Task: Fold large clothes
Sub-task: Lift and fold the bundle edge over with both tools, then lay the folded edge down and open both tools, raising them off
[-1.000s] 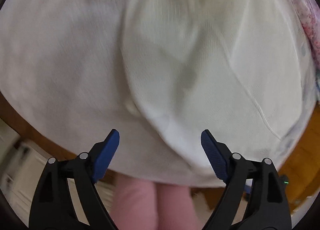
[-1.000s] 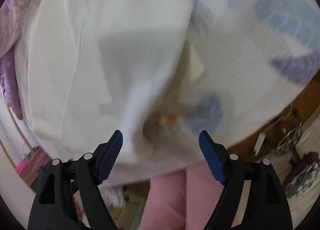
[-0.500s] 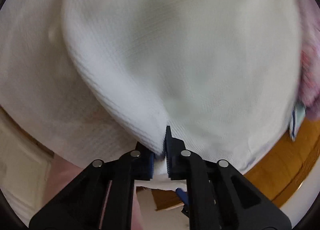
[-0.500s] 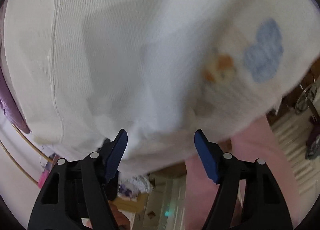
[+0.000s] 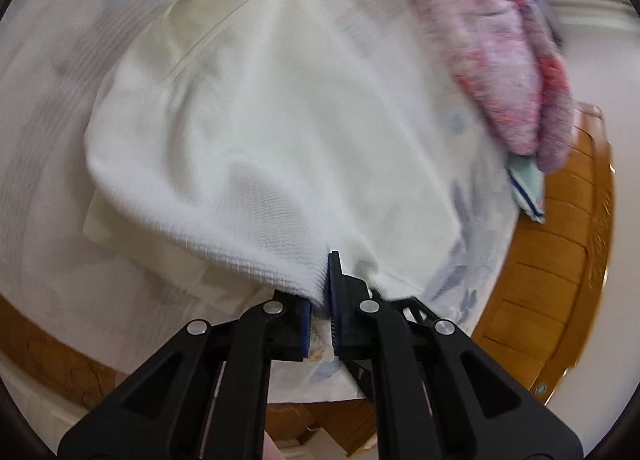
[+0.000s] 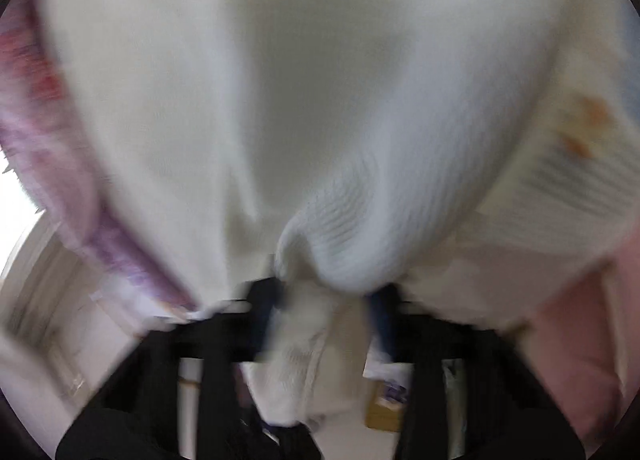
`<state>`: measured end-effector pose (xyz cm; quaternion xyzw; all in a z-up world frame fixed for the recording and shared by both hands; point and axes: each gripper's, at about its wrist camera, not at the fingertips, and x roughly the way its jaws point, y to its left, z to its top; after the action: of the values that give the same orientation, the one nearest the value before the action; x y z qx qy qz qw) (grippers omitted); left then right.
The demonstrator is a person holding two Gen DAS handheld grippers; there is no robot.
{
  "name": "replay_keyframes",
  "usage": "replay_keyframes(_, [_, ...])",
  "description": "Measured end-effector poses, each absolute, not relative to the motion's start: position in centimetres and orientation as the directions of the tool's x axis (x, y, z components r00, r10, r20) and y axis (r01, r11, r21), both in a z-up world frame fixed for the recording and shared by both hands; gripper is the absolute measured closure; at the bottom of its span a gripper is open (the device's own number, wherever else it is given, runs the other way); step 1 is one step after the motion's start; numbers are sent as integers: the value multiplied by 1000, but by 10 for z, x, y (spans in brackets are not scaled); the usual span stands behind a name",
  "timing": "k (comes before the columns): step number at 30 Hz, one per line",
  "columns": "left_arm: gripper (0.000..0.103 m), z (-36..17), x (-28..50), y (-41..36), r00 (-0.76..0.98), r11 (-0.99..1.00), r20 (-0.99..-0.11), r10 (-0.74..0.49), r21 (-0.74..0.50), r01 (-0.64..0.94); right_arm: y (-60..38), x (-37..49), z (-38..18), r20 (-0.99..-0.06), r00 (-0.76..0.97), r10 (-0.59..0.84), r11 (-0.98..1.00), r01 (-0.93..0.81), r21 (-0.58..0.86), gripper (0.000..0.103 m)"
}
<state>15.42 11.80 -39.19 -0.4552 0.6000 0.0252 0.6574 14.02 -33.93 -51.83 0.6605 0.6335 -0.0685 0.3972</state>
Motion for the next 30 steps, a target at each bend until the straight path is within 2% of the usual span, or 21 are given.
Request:
replay_keyframes(1, [97,-380,147,122,299,594,-800,-520,-590,-547,-338,147,-516,-575,243,781,100,860,500,86])
replay_keyframes(4, [97,-366,151,107,391,610,-761,-517,-649,-455,-345,173,-479,-415,450,791,35,644,764,88])
replay_keyframes(6, [96,-377,149,98,409,654,-769,-492,-636,-409,-351,172,-451,-351,478,805,112,459,881,90])
replay_keyframes(7, [96,-395,138,98,394,673,-788,-474,-612,-415,-353,163,-445,-348,455,819,188,361,913,90])
replay_keyframes(8, [96,-412,127,101,368,677,-803,-468,-594,-434,-349,154,-445,-384,418,823,261,322,910,90])
replay_keyframes(10, [95,-469,103,103,252,686,-857,-449,-511,-517,-338,122,-472,-572,258,779,488,324,811,90])
replay_keyframes(11, [89,-498,90,105,168,675,-872,-459,-466,-572,-338,100,-508,-657,121,744,560,424,712,85])
replay_keyframes(12, [82,-520,78,108,117,645,-869,-481,-441,-624,-342,84,-529,-651,83,755,525,519,675,65])
replay_keyframes(13, [77,-528,65,116,152,563,-842,-518,-469,-681,-348,71,-541,-645,86,759,479,596,644,43])
replay_keyframes(15, [61,-520,56,126,164,509,-837,-523,-461,-727,-353,56,-538,-686,55,726,485,666,567,30])
replay_keyframes(16, [45,-514,55,128,136,539,-860,-492,-424,-728,-361,60,-535,-695,41,717,495,673,550,30])
replay_keyframes(18, [44,-495,58,128,93,614,-894,-438,-373,-696,-364,62,-519,-701,-3,714,533,651,540,30])
replay_keyframes(20, [44,-476,65,123,52,681,-906,-419,-352,-642,-366,63,-493,-745,-55,665,625,587,515,33])
replay_keyframes(22, [45,-455,71,115,16,764,-934,-357,-301,-571,-361,65,-466,-802,-56,594,716,492,495,59])
replay_keyframes(23, [47,-444,76,110,18,795,-940,-342,-299,-528,-365,77,-450,-834,-29,551,763,422,490,65])
replay_keyframes(24, [47,-438,81,105,36,804,-937,-347,-317,-504,-365,83,-442,-857,-5,516,802,354,481,75])
replay_keyframes(25, [49,-433,86,100,57,807,-927,-370,-351,-476,-365,87,-440,-868,-10,496,825,318,468,78])
replay_keyframes(27, [57,-446,99,87,35,808,-915,-401,-372,-456,-355,104,-471,-884,-60,463,859,275,431,80])
replay_keyframes(28, [65,-468,108,77,-8,815,-917,-398,-350,-463,-347,109,-499,-896,-118,427,881,277,384,87])
replay_keyframes(29, [77,-490,120,67,-48,810,-914,-402,-331,-483,-341,118,-521,-915,-168,366,911,267,315,88])
replay_keyframes(30, [78,-513,124,62,-95,809,-911,-402,-305,-502,-334,132,-552,-932,-191,308,933,251,257,88])
